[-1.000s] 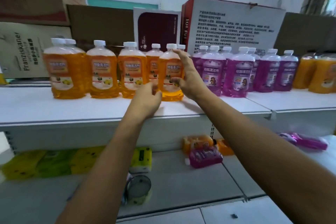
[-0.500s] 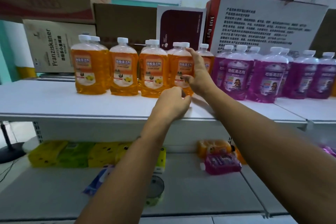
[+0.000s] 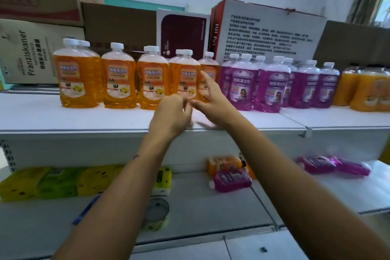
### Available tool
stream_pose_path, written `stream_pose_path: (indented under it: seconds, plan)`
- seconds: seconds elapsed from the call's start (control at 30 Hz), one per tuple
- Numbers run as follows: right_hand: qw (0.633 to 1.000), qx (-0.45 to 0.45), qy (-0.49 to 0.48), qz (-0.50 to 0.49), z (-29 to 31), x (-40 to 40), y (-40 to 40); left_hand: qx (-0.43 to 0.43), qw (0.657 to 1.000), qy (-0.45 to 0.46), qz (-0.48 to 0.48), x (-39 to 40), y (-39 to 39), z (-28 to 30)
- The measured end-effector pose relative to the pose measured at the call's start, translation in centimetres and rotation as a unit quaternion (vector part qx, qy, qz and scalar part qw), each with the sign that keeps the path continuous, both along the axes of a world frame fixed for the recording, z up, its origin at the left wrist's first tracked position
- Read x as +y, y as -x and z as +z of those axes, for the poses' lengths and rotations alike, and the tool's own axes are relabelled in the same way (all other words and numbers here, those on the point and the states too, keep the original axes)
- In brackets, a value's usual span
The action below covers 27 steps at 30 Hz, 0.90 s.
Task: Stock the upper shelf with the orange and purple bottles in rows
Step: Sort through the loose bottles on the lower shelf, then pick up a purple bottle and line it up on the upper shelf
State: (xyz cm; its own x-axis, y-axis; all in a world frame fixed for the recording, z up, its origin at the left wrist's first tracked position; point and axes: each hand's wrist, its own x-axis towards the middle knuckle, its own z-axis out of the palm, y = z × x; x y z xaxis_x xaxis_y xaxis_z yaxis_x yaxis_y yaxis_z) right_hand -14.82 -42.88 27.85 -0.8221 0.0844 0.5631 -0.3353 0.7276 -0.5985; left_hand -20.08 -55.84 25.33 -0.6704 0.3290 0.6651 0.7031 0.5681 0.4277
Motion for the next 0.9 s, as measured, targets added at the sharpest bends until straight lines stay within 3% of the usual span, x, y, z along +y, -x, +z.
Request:
stream_pose_path:
  seconds: [0.13, 0.2, 0.3, 0.37, 0.47, 0.6, 0.7, 0.77, 0.9]
  plan:
    - [0.993, 0.089, -0.047, -0.064, -5.0, 1.0, -7.5, 0.104, 0.991, -0.079, 0.008, -0.3, -1.5, -0.3]
    - [0.99, 0.107, -0.016, -0.089, -7.6, 1.3, -10.2, 0.149, 0.975, -0.158, -0.034, 0.0, -3.3, -1.2]
    - [0.988, 0.063, 0.039, -0.132, -12.0, 2.4, -12.8, 0.193, 0.941, -0.253, -0.119, 1.1, -7.4, -5.3]
    - [0.984, 0.008, 0.065, -0.163, -15.4, 3.7, -14.1, 0.174, 0.938, -0.246, -0.17, 2.1, -9.3, -9.4]
    - [0.97, -0.075, 0.121, -0.197, -20.6, 5.7, -16.1, 0.014, 0.959, -0.197, -0.205, 4.0, -10.3, -15.4]
    - [0.934, -0.156, 0.242, -0.211, -25.7, 8.1, -17.0, -0.201, 0.949, -0.15, -0.189, 6.3, -9.1, -22.1]
    - [0.937, -0.178, 0.195, -0.227, -27.8, 10.6, -14.5, -0.178, 0.972, 0.022, -0.151, 8.5, -6.6, -24.9]
    - [0.946, -0.193, 0.134, -0.226, -28.6, 12.6, -11.4, -0.16, 0.967, 0.158, -0.117, 10.7, -4.3, -26.1]
    - [0.963, -0.167, 0.041, -0.207, -29.7, 16.4, -4.7, -0.143, 0.947, 0.277, -0.069, 15.2, 0.2, -27.0]
